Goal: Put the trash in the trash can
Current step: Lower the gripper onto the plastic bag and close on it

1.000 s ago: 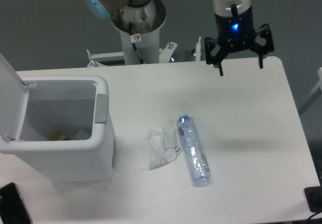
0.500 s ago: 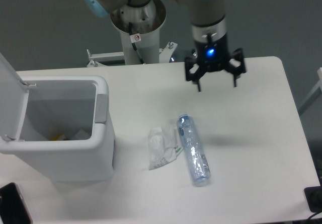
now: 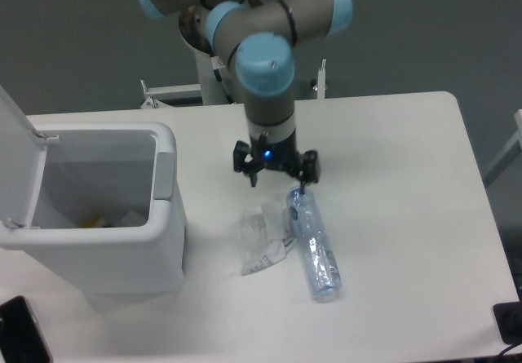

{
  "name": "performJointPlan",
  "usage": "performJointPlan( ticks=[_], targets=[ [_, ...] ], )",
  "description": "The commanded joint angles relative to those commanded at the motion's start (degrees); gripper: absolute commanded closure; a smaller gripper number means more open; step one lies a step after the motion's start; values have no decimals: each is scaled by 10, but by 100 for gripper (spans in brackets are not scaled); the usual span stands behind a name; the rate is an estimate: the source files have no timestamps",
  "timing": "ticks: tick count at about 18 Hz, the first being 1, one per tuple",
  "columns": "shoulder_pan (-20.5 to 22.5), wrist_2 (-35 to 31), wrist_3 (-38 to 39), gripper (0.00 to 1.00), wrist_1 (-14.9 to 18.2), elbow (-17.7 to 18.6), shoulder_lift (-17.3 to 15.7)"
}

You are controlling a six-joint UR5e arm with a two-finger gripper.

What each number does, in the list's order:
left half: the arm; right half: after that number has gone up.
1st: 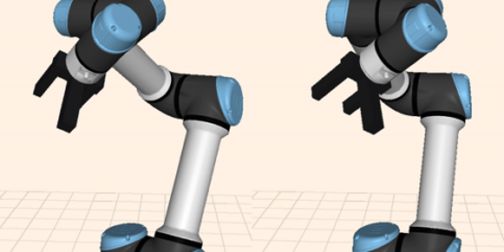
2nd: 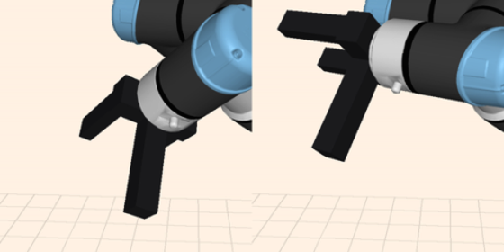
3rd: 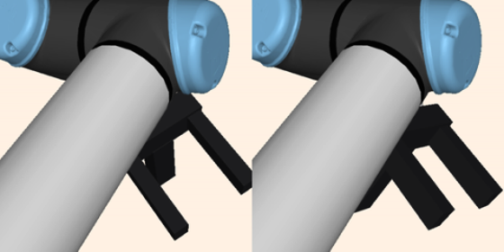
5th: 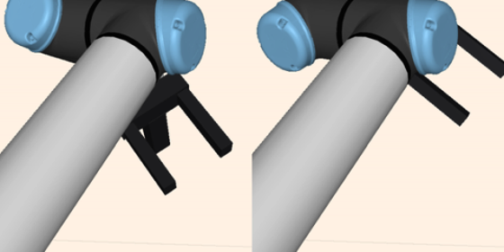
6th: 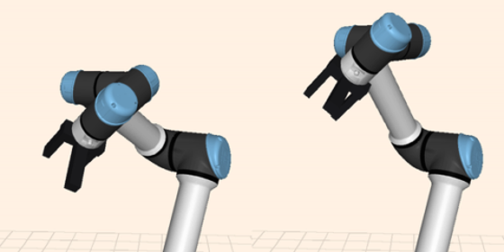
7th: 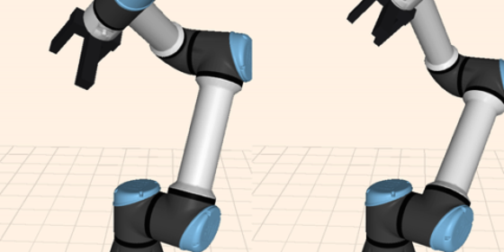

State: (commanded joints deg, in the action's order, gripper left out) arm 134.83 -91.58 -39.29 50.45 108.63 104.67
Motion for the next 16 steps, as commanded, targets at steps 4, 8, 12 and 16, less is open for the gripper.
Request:
performJointPlan(
  ticks=[4,8,12,16],
  targets=[
    [-8,-2,-1,0,0,-1,28],
    [-10,-26,-8,2,0,-1,41],
    [-10,-26,-4,53,-1,-2,42],
    [-9,-25,-1,100,1,-7,39]
  ],
)
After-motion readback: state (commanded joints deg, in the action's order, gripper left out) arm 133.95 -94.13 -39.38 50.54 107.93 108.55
